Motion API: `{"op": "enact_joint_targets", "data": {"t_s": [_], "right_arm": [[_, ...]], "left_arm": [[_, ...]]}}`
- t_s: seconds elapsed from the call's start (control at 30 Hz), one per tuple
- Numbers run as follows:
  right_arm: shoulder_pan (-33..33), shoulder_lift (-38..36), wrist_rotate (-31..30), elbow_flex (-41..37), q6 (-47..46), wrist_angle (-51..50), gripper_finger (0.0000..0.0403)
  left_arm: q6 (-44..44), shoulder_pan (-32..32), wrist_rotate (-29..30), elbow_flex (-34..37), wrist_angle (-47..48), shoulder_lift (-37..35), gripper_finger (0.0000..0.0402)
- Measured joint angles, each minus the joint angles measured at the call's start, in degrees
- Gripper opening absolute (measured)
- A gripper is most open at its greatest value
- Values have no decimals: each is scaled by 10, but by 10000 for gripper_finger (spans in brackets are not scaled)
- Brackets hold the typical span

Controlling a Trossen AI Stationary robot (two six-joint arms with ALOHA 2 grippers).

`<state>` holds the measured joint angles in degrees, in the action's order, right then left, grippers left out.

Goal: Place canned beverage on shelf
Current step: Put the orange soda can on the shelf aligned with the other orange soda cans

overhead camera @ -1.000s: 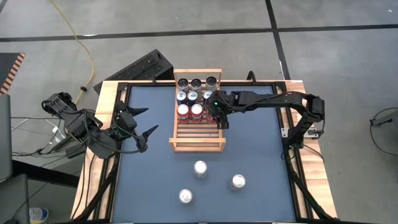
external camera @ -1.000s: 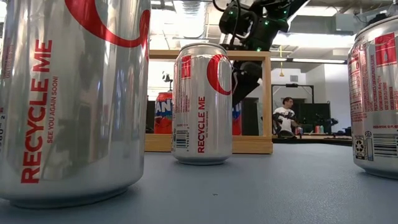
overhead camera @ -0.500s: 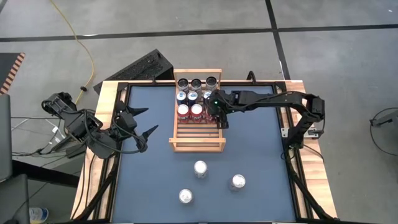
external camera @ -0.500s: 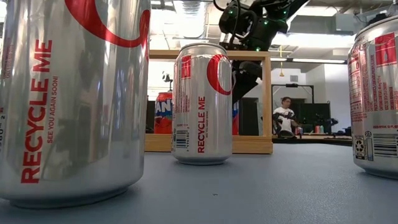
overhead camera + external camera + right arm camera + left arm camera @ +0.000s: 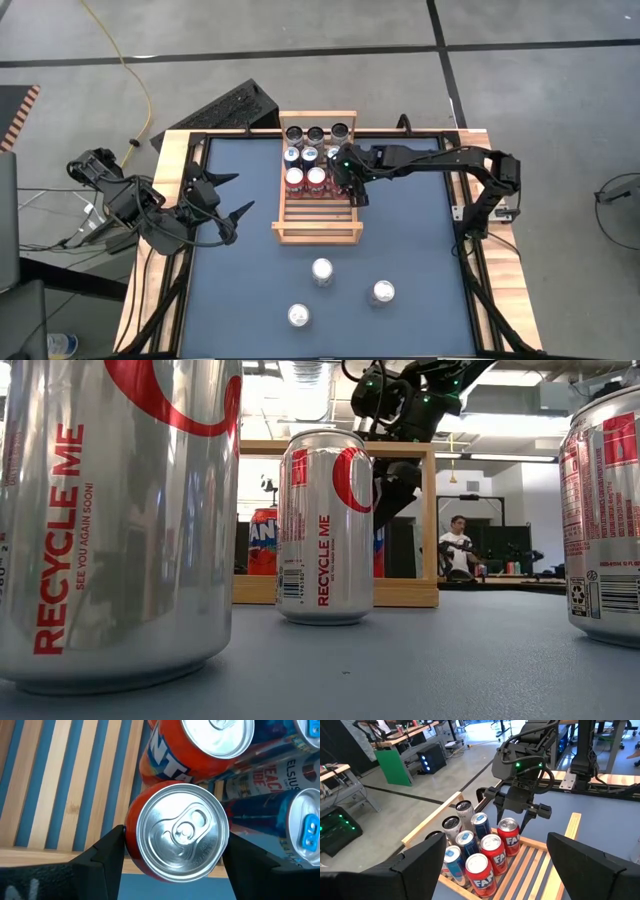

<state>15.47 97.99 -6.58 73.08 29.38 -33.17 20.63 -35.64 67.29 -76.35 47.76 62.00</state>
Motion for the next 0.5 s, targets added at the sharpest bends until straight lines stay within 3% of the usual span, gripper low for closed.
{"op": "enact_joint_targets", "data": {"t_s": [0.5], "right_arm": [[4, 1, 2, -1, 5, -5, 270]], "left_arm": [[0, 0, 0, 0, 0, 0, 334]]}}
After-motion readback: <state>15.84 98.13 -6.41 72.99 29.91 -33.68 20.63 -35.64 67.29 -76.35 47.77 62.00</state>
